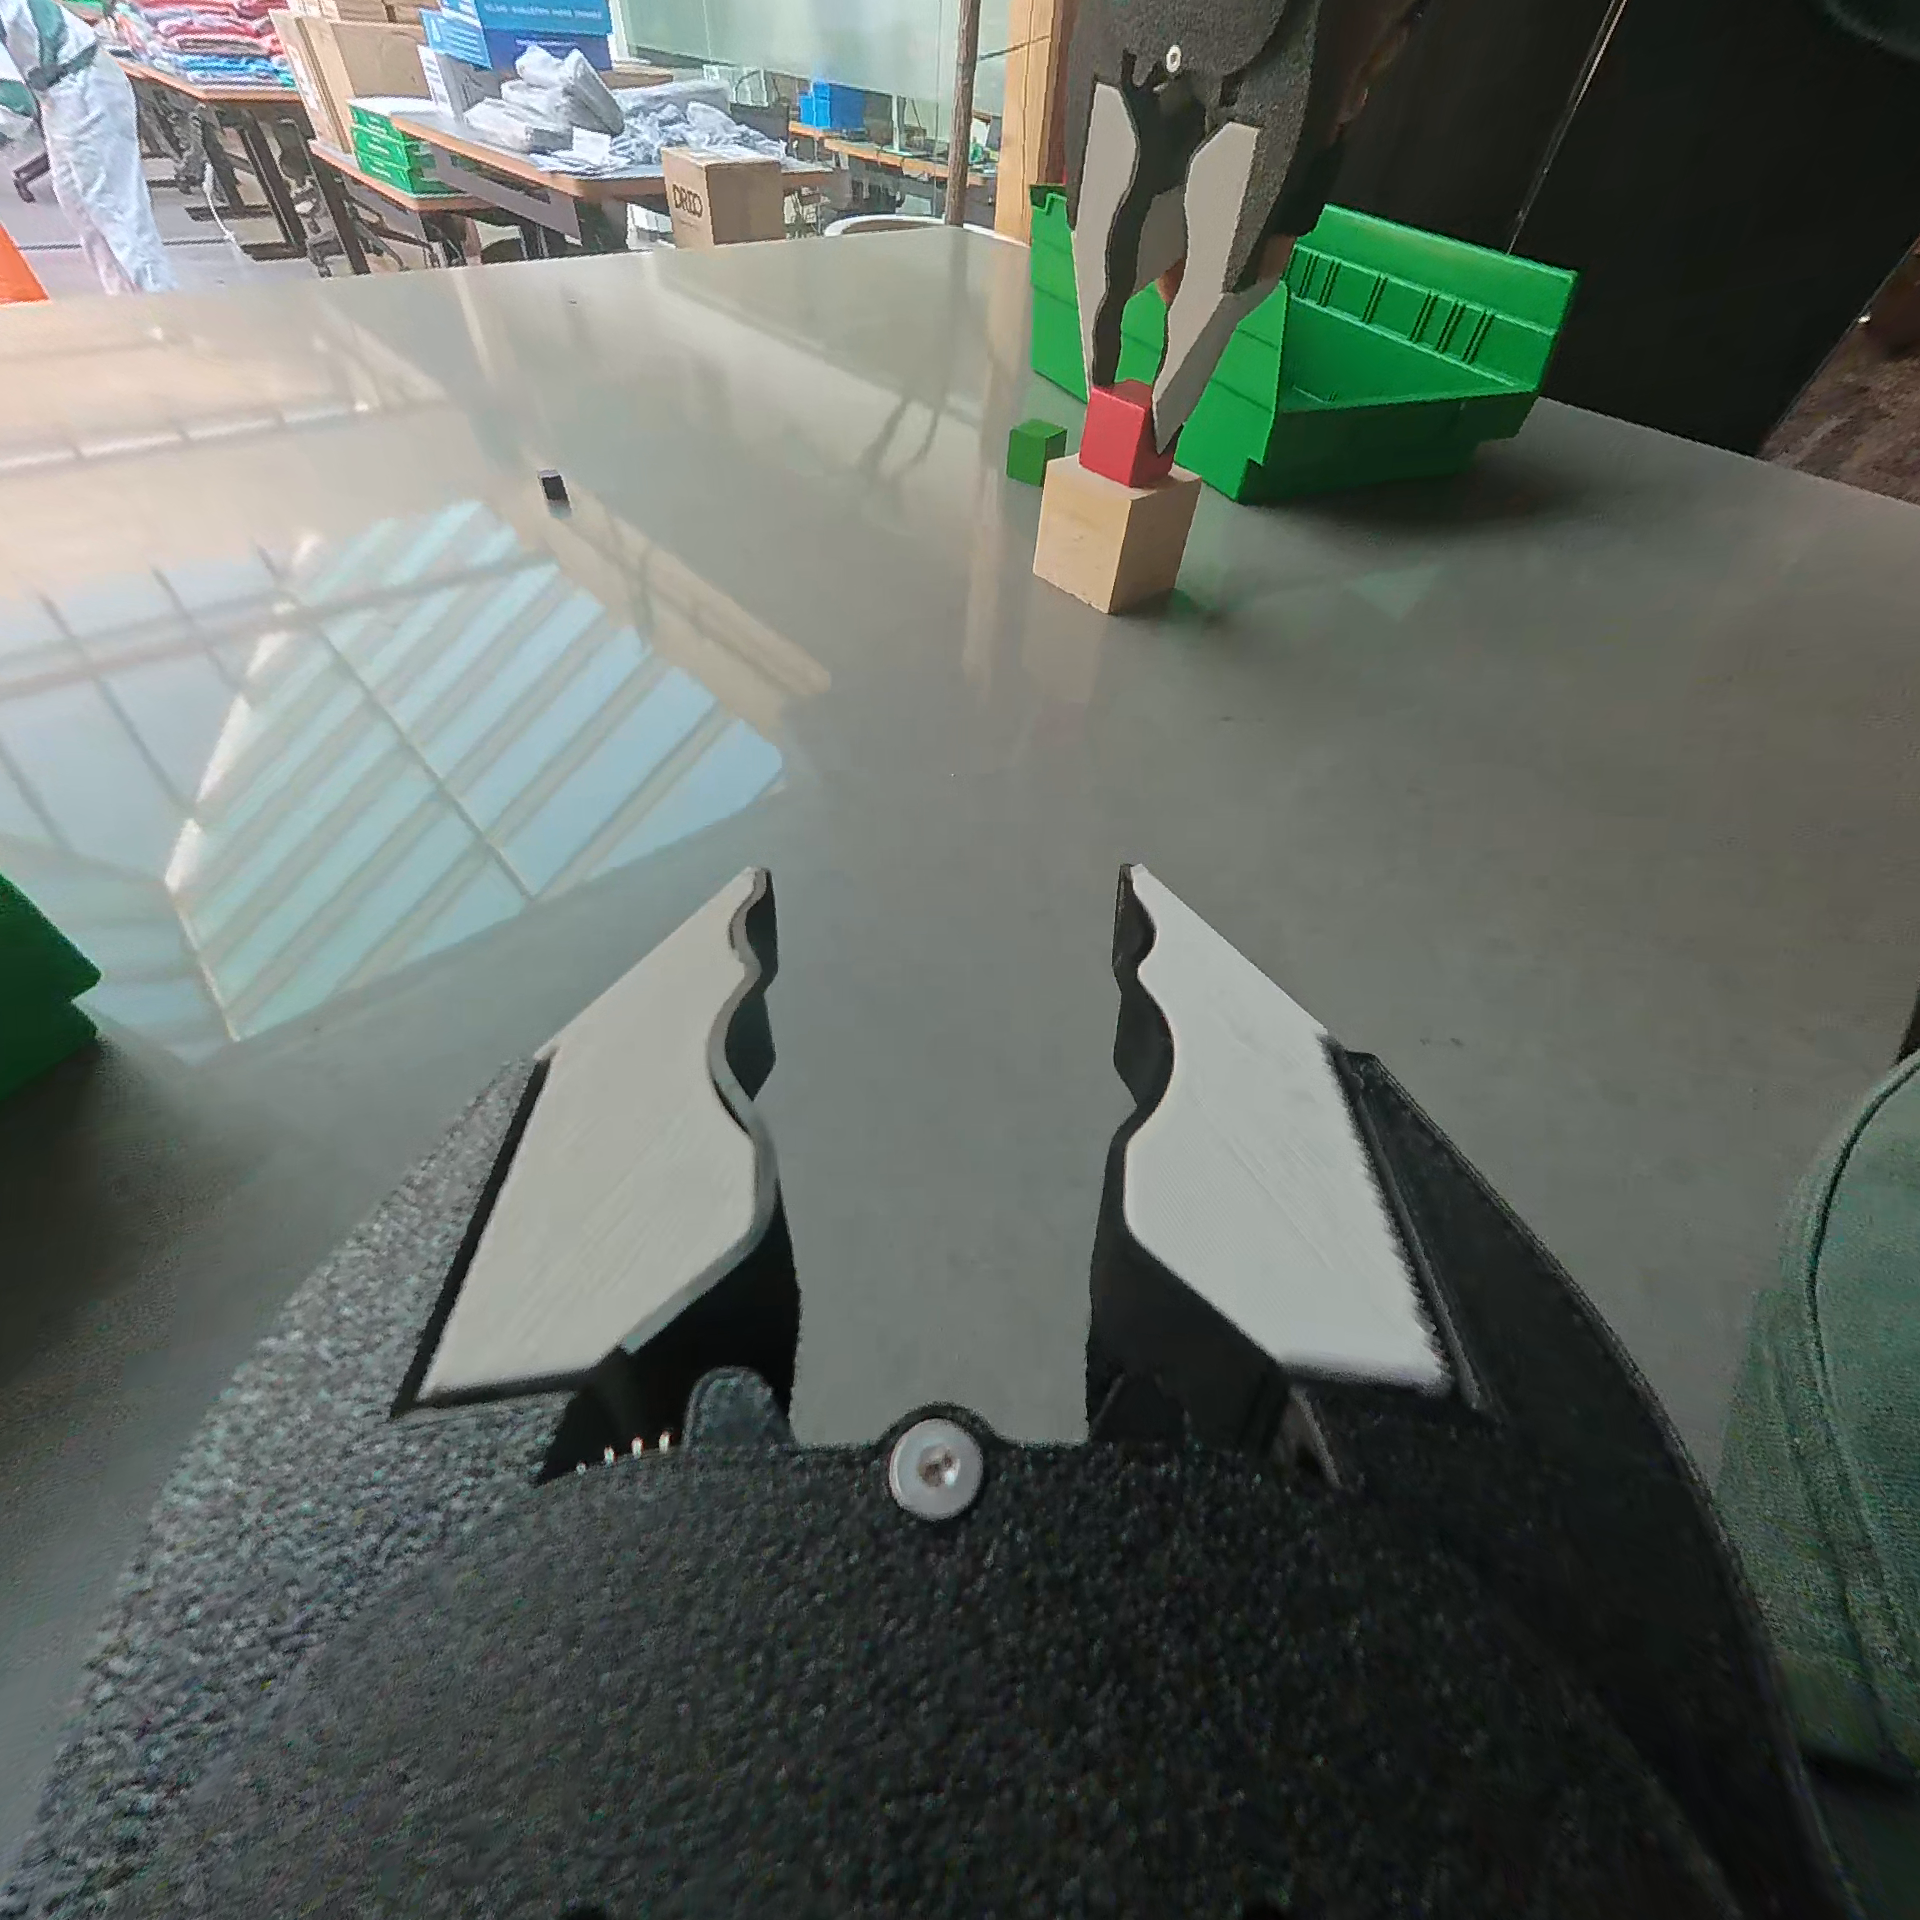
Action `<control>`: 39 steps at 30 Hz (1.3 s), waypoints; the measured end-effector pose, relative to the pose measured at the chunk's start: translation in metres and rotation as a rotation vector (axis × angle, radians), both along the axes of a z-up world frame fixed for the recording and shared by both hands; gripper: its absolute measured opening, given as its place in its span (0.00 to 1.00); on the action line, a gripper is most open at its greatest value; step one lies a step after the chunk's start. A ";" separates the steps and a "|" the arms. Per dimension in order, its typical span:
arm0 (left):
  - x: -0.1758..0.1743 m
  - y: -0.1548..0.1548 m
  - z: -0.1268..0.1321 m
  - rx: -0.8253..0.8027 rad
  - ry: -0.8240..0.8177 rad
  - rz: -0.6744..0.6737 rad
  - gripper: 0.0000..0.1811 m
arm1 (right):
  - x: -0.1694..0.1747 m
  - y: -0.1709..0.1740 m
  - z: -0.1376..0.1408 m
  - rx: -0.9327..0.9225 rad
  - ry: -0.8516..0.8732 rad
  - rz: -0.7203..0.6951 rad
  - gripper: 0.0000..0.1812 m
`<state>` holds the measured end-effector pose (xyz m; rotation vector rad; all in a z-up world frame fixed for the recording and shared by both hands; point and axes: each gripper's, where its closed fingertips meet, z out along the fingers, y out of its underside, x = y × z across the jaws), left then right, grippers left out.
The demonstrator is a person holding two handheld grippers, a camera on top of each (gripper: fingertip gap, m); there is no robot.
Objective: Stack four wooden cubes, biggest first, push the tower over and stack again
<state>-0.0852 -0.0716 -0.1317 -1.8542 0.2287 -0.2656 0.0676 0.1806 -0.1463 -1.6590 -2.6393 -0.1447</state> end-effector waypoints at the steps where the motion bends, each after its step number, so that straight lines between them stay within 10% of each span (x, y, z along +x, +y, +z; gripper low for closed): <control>1: 0.000 0.000 0.000 0.000 0.001 0.000 0.35 | 0.000 0.000 0.000 0.002 0.000 -0.002 0.18; 30: -0.003 -0.002 0.000 0.004 0.002 0.003 0.35 | -0.002 0.001 -0.001 0.016 -0.012 -0.031 0.20; 39: -0.006 -0.003 -0.002 -0.010 0.005 0.007 0.35 | -0.021 0.046 0.070 0.022 0.178 -0.080 0.26</control>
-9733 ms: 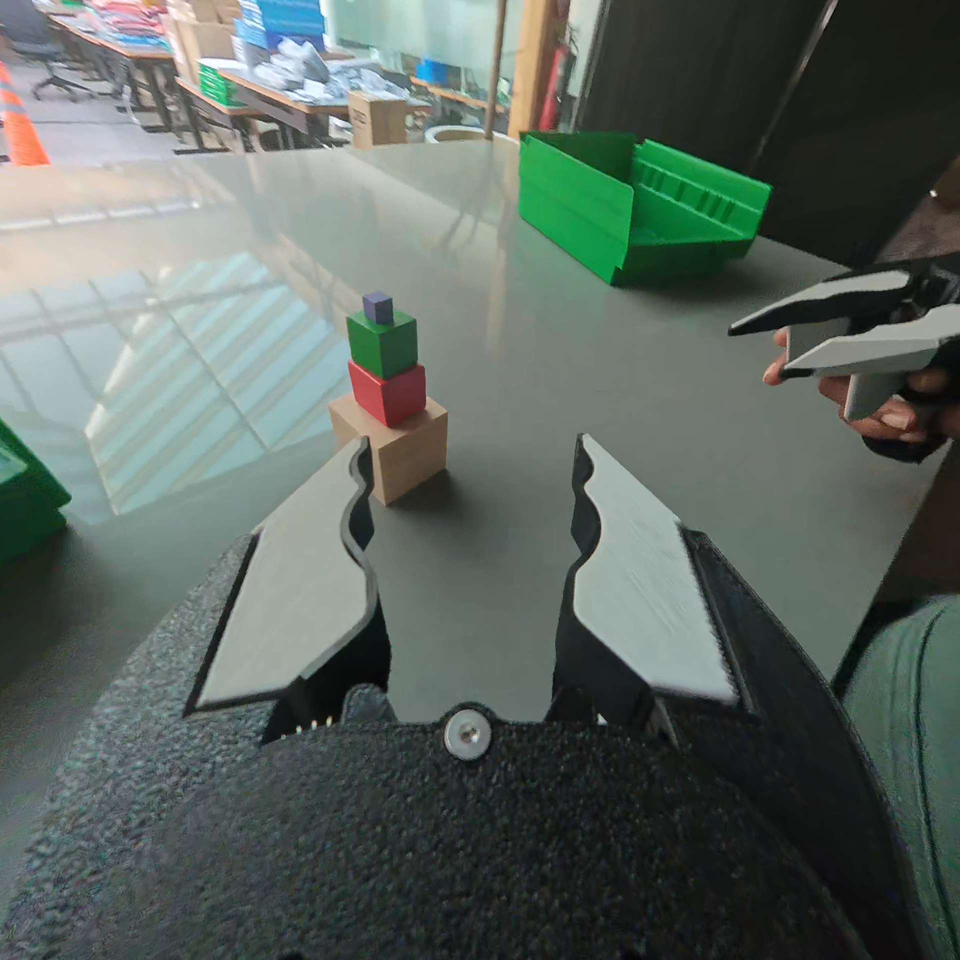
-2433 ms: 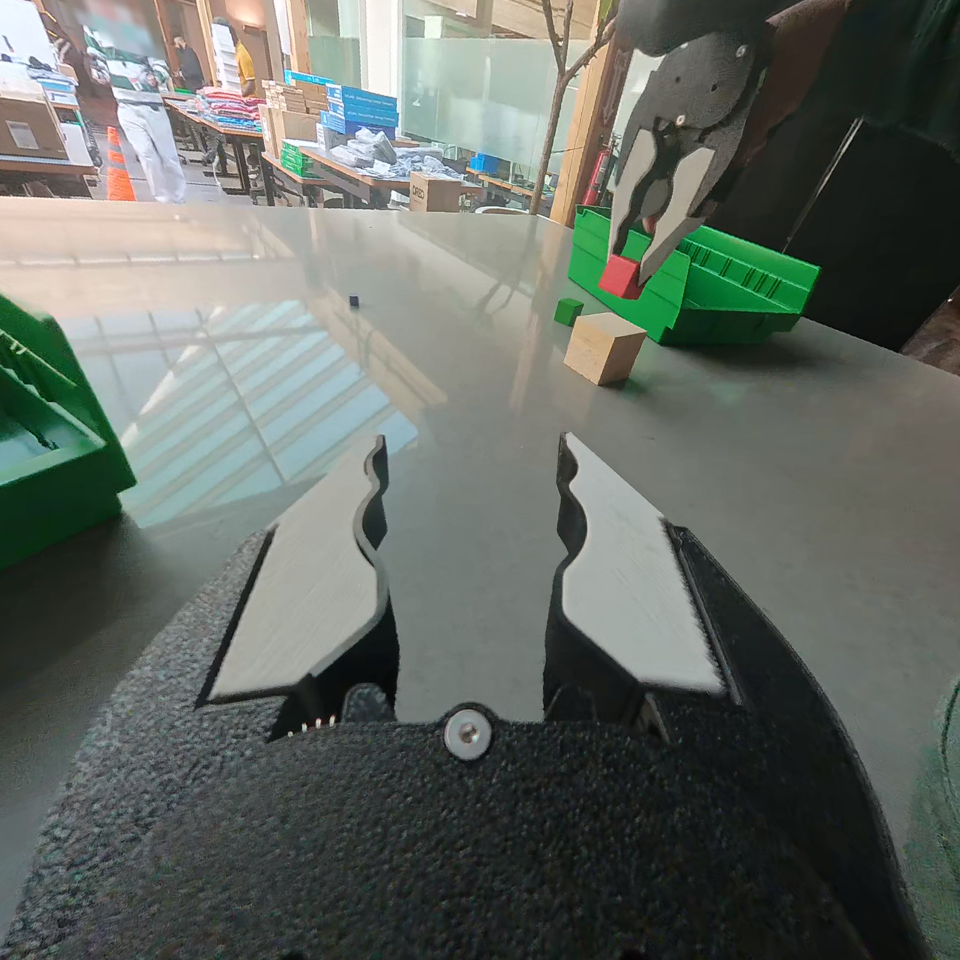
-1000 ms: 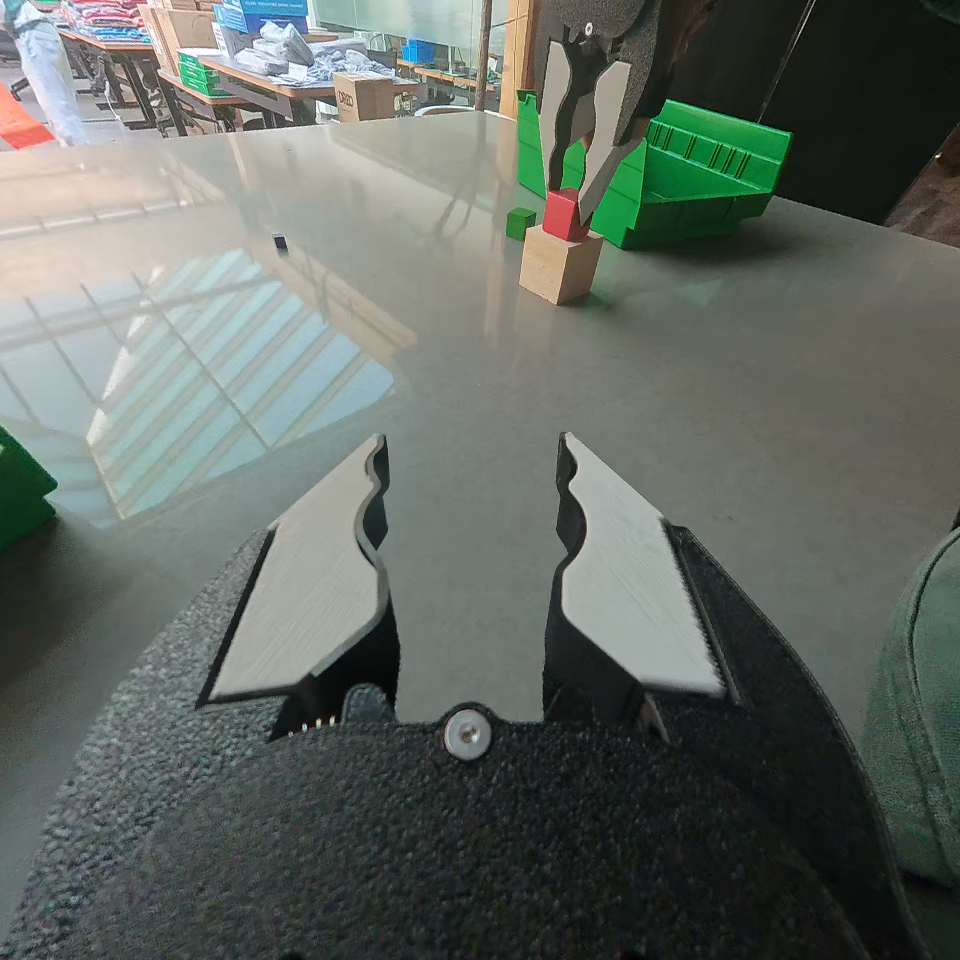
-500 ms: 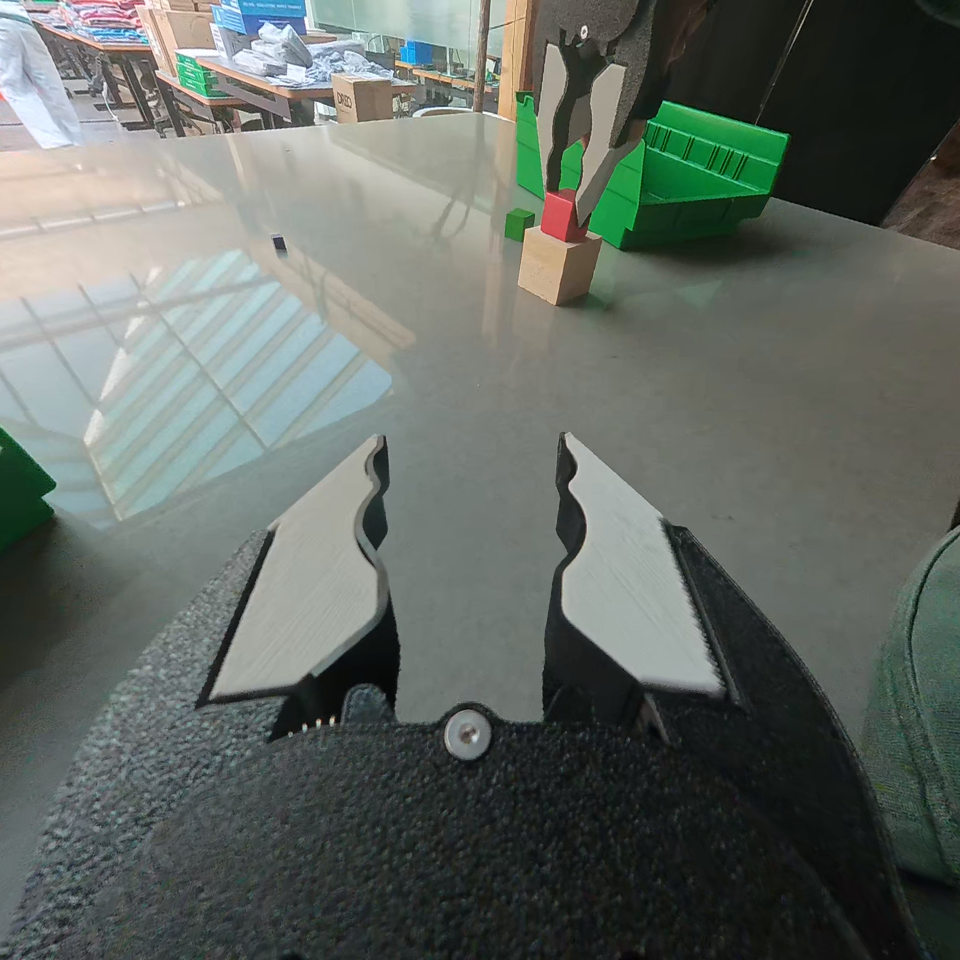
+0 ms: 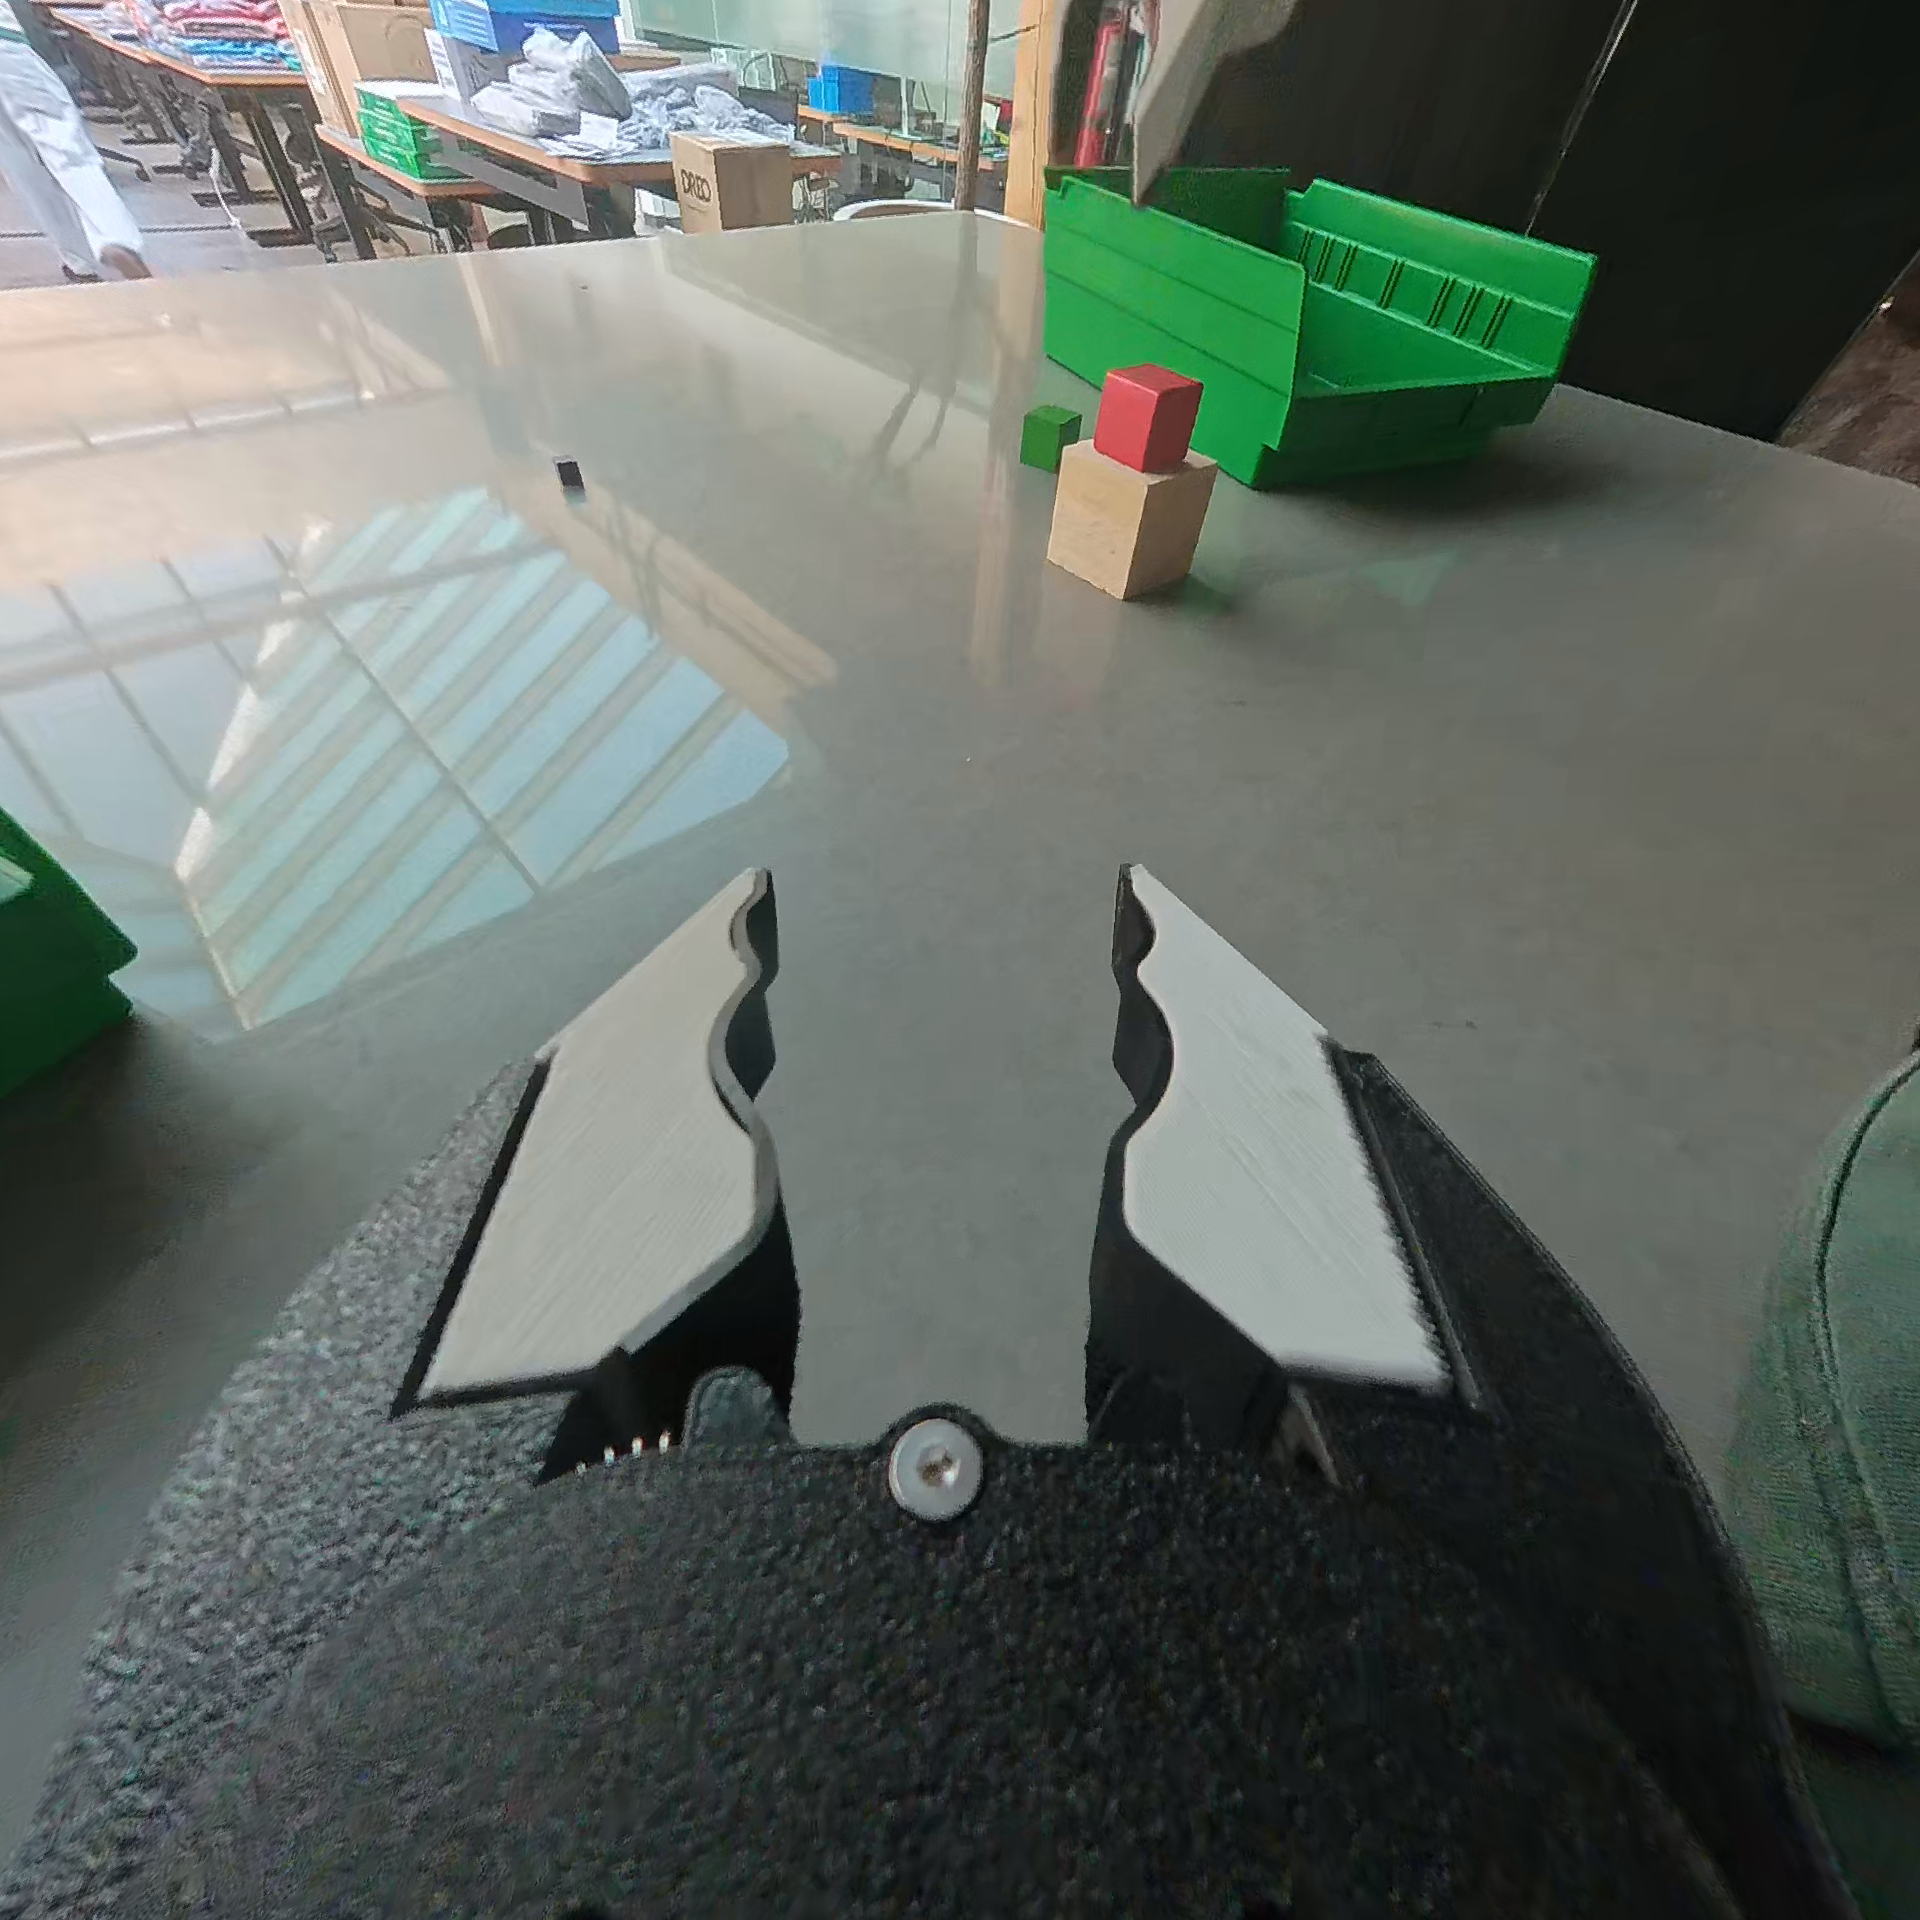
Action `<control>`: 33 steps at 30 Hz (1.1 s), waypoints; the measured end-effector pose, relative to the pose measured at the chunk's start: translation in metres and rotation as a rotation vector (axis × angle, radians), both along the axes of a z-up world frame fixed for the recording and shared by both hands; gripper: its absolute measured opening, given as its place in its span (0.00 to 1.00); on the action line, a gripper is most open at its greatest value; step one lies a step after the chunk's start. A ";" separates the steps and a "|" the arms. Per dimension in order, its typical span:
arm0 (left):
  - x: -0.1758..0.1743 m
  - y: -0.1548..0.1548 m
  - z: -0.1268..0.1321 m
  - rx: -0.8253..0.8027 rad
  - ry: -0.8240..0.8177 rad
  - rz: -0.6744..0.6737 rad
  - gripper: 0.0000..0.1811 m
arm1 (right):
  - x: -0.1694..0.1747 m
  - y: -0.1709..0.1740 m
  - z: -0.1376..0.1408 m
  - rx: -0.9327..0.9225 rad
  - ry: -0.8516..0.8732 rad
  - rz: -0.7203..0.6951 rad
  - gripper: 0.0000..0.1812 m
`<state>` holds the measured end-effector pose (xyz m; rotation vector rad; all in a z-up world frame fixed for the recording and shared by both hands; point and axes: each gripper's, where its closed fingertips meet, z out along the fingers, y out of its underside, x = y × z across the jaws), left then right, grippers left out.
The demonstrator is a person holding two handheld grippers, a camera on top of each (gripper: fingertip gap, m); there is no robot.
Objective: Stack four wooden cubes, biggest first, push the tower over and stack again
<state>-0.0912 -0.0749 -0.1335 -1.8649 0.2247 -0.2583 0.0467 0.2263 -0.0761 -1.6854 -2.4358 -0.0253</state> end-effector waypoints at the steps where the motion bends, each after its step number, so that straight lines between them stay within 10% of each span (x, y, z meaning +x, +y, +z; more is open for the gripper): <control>1: 0.000 0.000 0.000 -0.001 0.000 0.001 0.35 | -0.001 0.011 0.005 0.024 0.017 0.006 0.26; 17: -0.009 0.000 -0.006 -0.039 -0.002 0.038 0.35 | 0.038 0.073 -0.096 0.065 -0.145 0.293 0.30; 33: -0.008 0.012 -0.016 -0.097 0.025 0.063 0.35 | 0.036 0.088 -0.118 -0.020 -0.131 0.302 0.17</control>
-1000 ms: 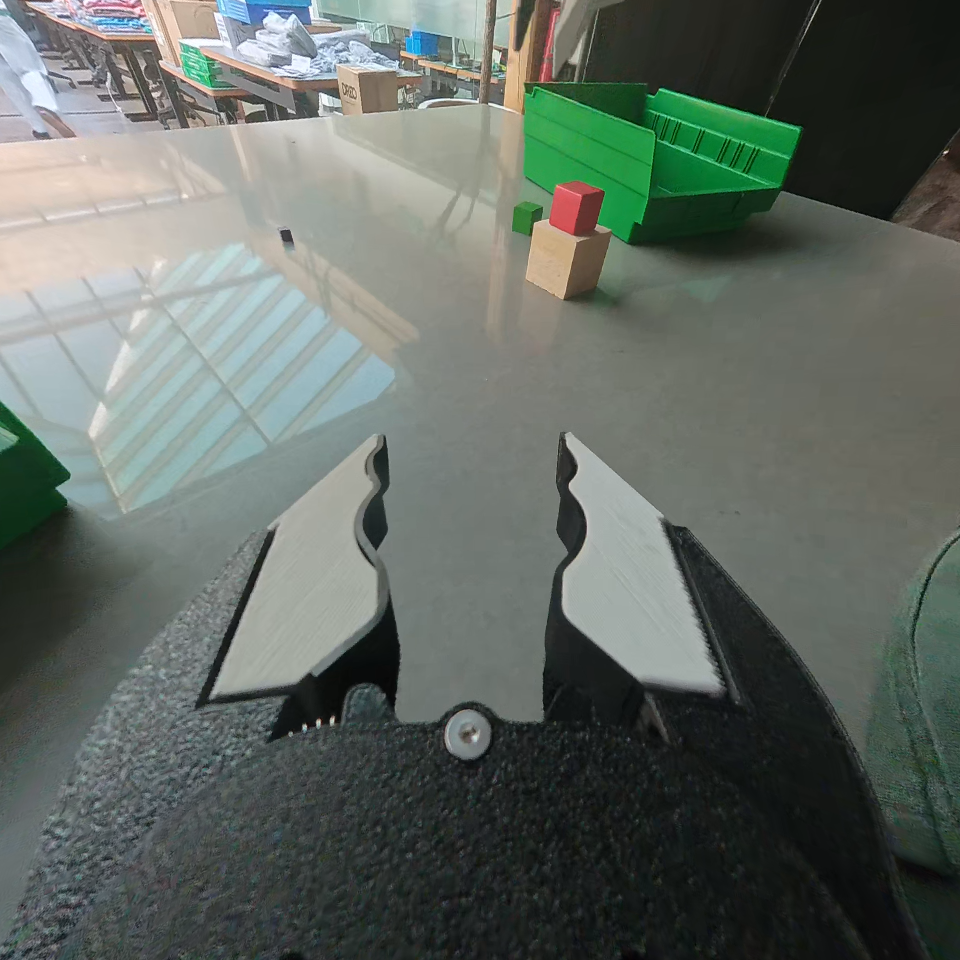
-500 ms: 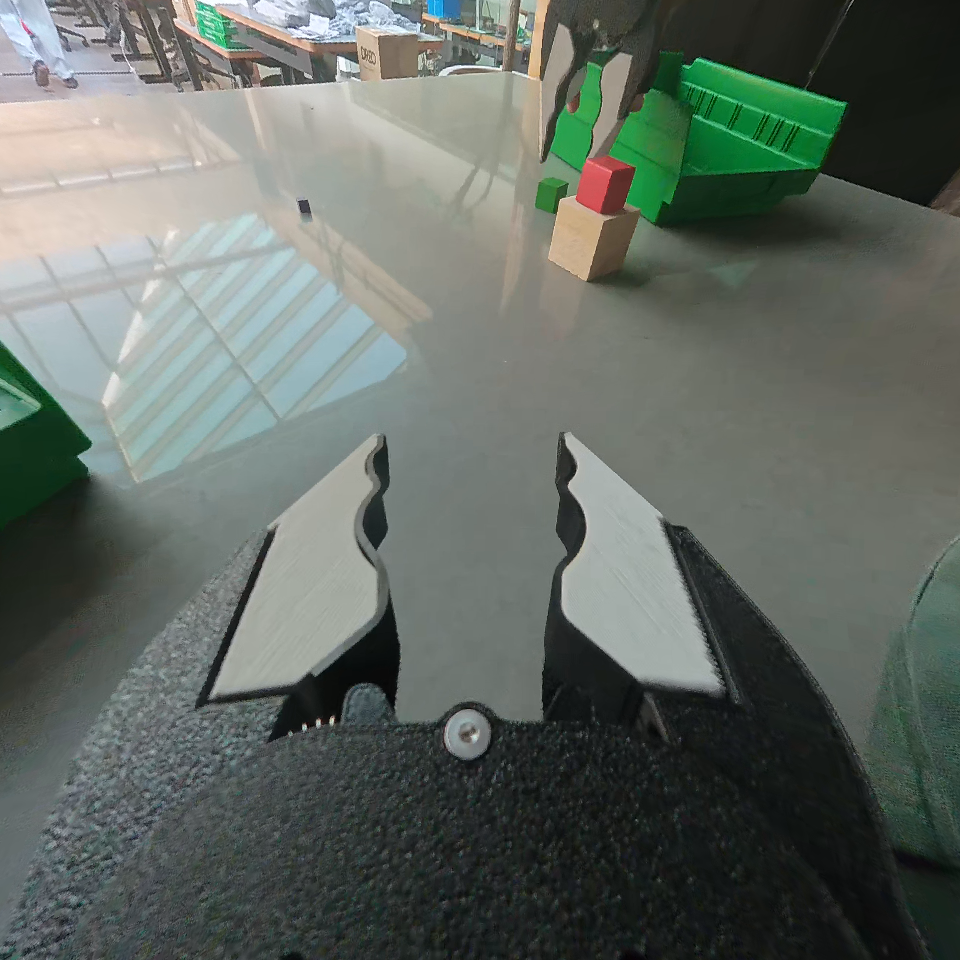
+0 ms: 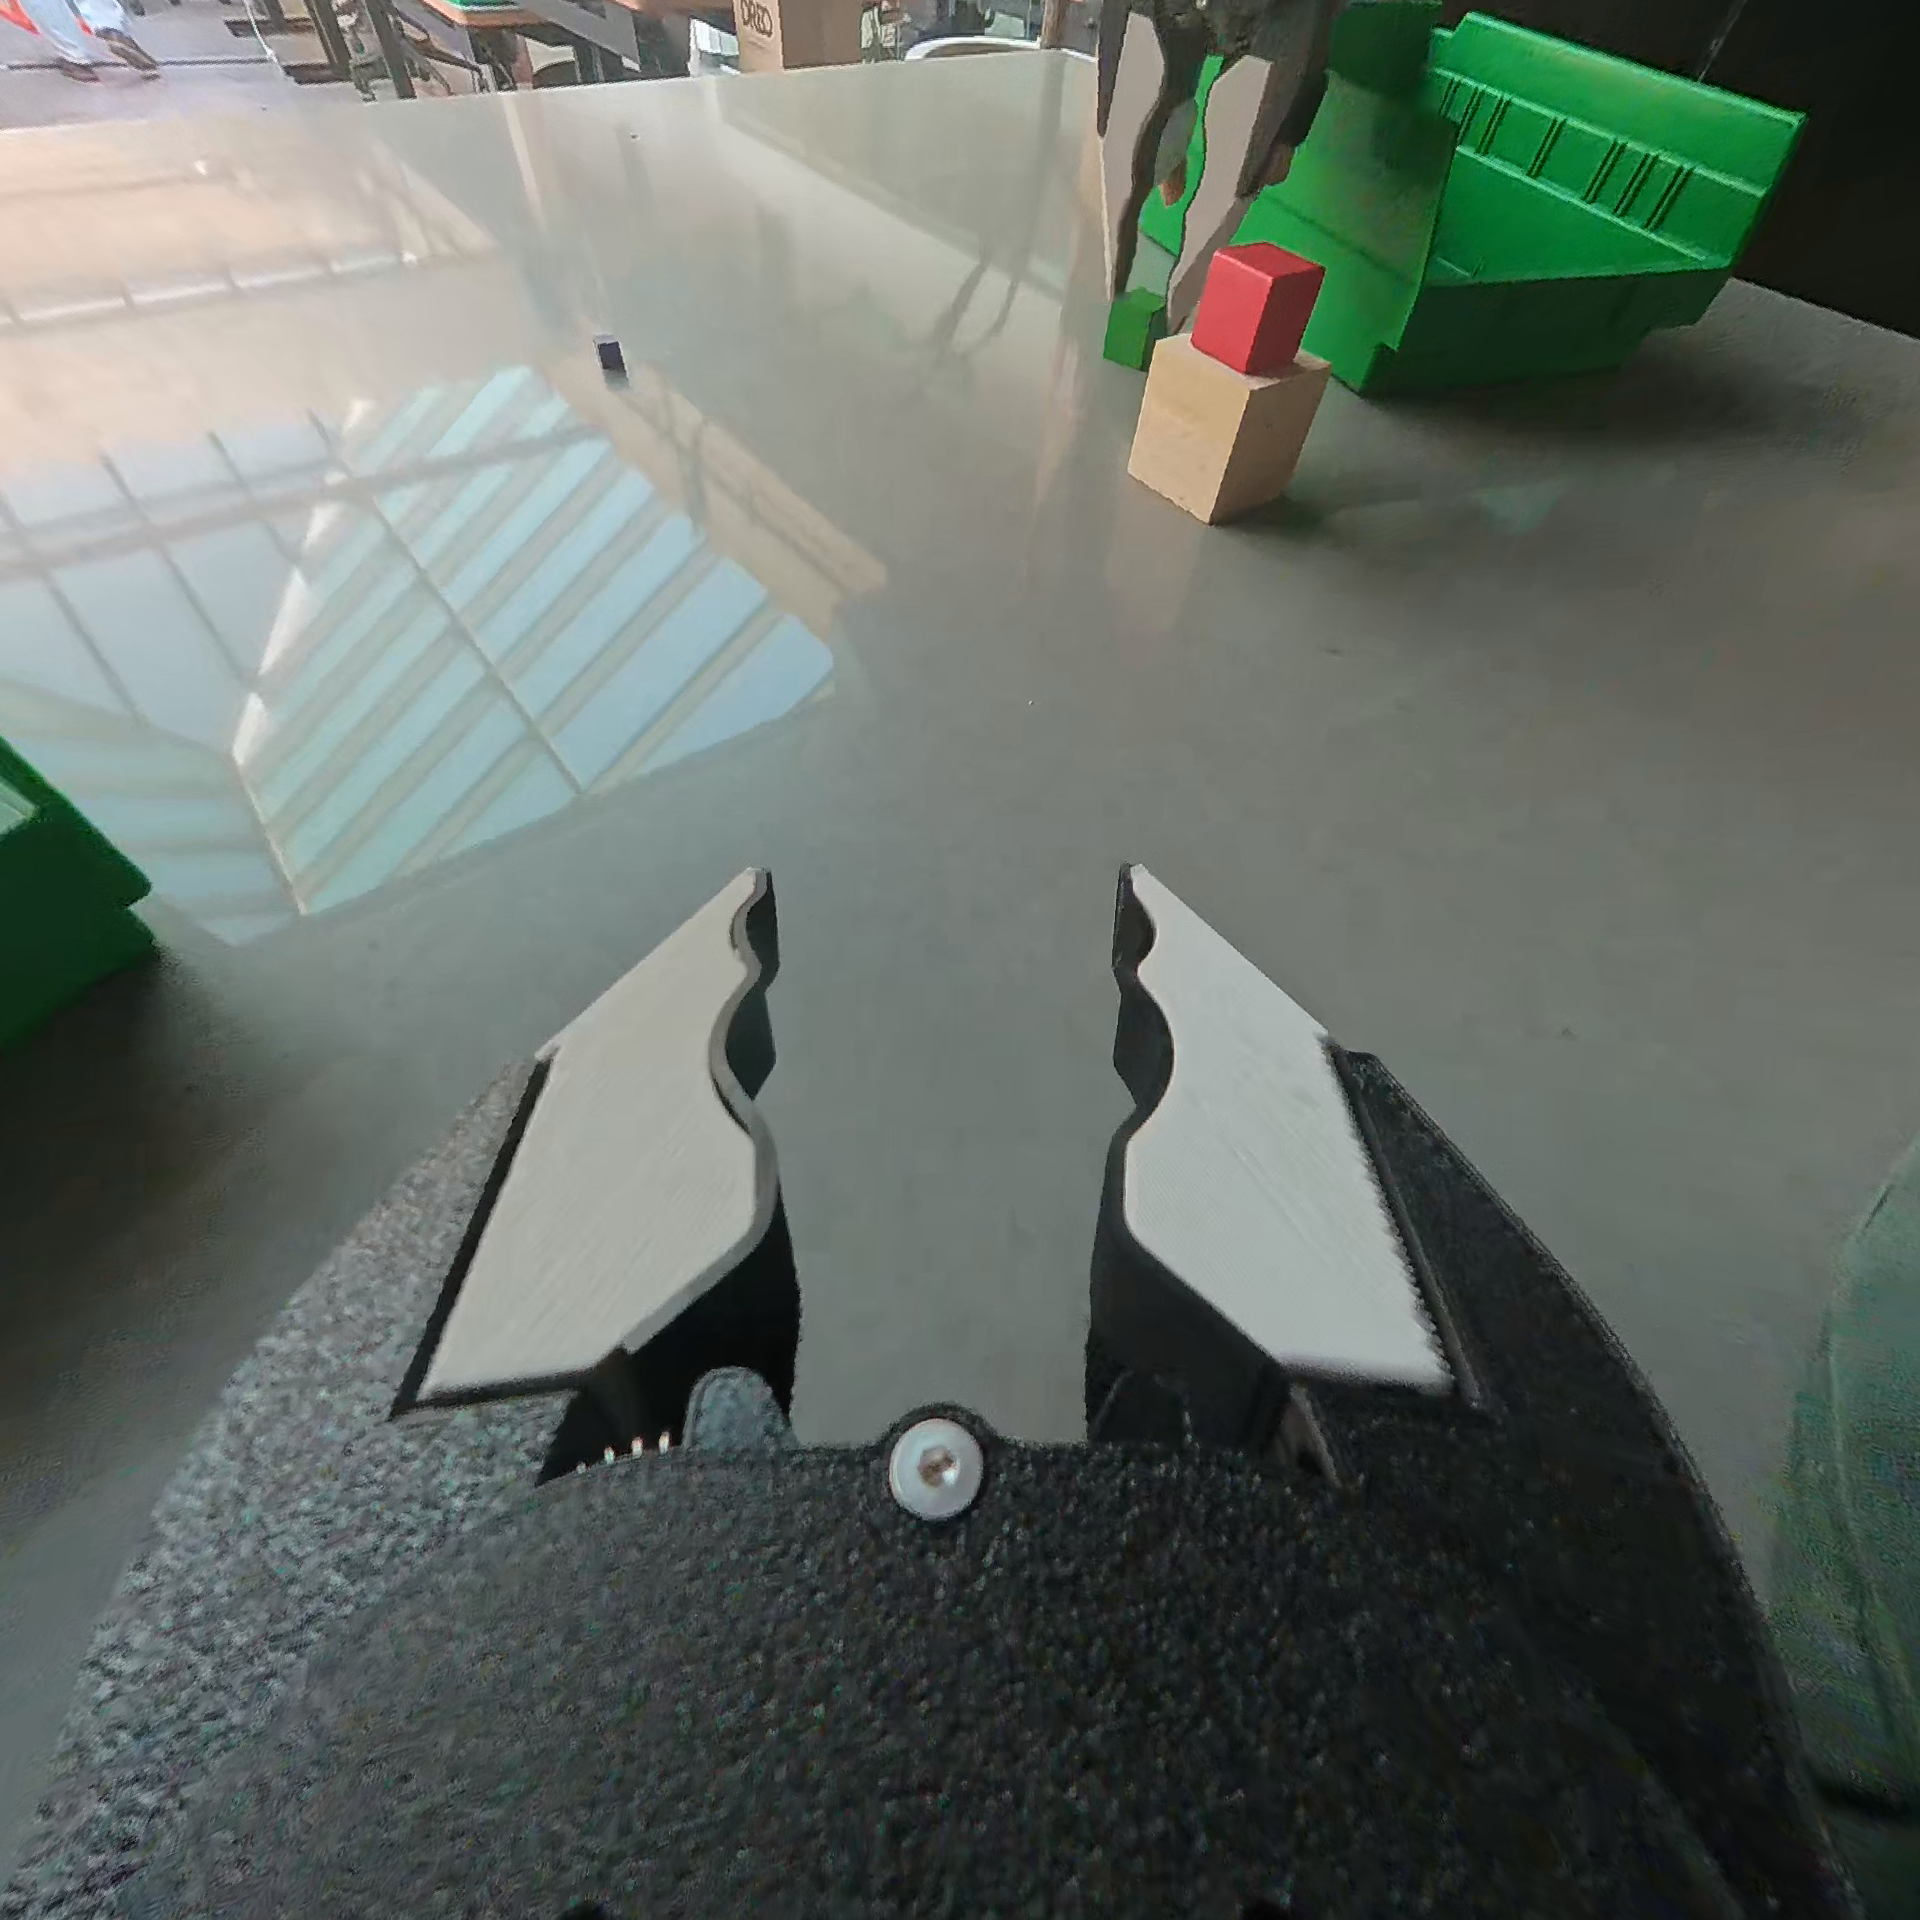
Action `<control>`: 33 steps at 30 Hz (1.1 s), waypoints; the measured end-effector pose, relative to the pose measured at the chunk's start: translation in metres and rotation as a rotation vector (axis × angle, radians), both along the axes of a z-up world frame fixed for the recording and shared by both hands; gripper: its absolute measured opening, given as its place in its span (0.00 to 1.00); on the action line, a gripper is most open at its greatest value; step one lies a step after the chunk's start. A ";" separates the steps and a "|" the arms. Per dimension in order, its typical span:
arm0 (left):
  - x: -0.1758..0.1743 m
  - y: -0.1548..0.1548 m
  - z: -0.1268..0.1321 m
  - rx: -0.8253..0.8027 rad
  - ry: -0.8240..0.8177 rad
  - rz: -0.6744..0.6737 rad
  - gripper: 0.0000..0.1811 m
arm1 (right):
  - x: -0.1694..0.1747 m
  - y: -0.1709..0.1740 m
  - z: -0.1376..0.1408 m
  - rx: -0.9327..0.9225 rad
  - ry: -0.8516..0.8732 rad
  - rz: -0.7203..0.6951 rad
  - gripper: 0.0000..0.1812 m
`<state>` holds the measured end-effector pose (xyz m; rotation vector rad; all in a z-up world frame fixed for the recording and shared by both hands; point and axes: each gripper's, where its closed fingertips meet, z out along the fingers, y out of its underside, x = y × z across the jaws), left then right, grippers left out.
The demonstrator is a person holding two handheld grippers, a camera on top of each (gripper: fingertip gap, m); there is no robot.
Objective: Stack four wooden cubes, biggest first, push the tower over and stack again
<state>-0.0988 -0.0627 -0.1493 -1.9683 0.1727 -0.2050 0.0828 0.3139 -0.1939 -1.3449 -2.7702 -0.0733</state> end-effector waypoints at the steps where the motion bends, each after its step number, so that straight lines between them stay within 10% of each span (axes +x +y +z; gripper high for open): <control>1: 0.001 0.000 0.000 0.001 0.000 0.000 0.35 | 0.000 -0.001 0.000 0.000 0.002 -0.004 0.14; 16: 0.017 -0.005 0.017 0.078 0.003 -0.053 0.35 | -0.033 -0.106 0.135 -0.031 0.111 -0.234 0.14; 33: 0.008 -0.020 0.016 0.080 0.019 -0.082 0.35 | -0.016 -0.133 0.083 -0.033 0.000 -0.322 0.14</control>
